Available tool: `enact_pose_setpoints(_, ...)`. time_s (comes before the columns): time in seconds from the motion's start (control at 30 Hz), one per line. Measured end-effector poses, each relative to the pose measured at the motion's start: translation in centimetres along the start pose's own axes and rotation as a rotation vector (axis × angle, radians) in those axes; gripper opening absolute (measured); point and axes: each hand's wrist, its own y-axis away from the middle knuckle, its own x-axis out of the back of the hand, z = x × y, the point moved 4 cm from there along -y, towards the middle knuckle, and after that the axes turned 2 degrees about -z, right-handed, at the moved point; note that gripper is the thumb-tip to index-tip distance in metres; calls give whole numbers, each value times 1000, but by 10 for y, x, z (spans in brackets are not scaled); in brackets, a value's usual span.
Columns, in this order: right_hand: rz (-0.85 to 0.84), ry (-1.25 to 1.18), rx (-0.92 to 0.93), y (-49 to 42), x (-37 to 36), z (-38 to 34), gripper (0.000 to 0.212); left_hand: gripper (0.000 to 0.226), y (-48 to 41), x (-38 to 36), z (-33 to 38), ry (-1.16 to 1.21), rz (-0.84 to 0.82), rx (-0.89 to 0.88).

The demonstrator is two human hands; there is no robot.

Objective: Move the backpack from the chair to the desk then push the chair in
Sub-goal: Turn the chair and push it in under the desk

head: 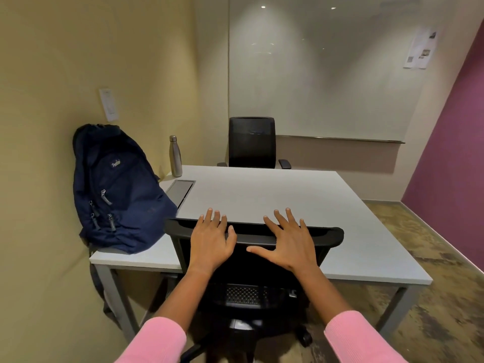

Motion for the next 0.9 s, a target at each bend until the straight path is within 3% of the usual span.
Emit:
enact_pose_setpoints(0.13, -20, 29, -19, 3, 3, -1, 114, 73, 1, 0, -1, 16, 7, -36)
enact_pose_setpoints(0.37, -17, 53, -98, 13, 6, -5, 110, 48, 4, -6, -4, 22, 2, -85)
enact_pose_setpoints(0.77, 9, -40, -191, 31, 3, -18, 121, 48, 19, 1, 2, -16, -19, -31)
enact_pose_setpoints(0.83, 6, -40, -174, 36, 2, -21, 114, 48, 26, 2, 7, -12, -27, -30)
enact_pose_setpoints(0.9, 8, -45, -156, 41, 0, -24, 93, 50, 35, 1, 11, 17, -36, -38)
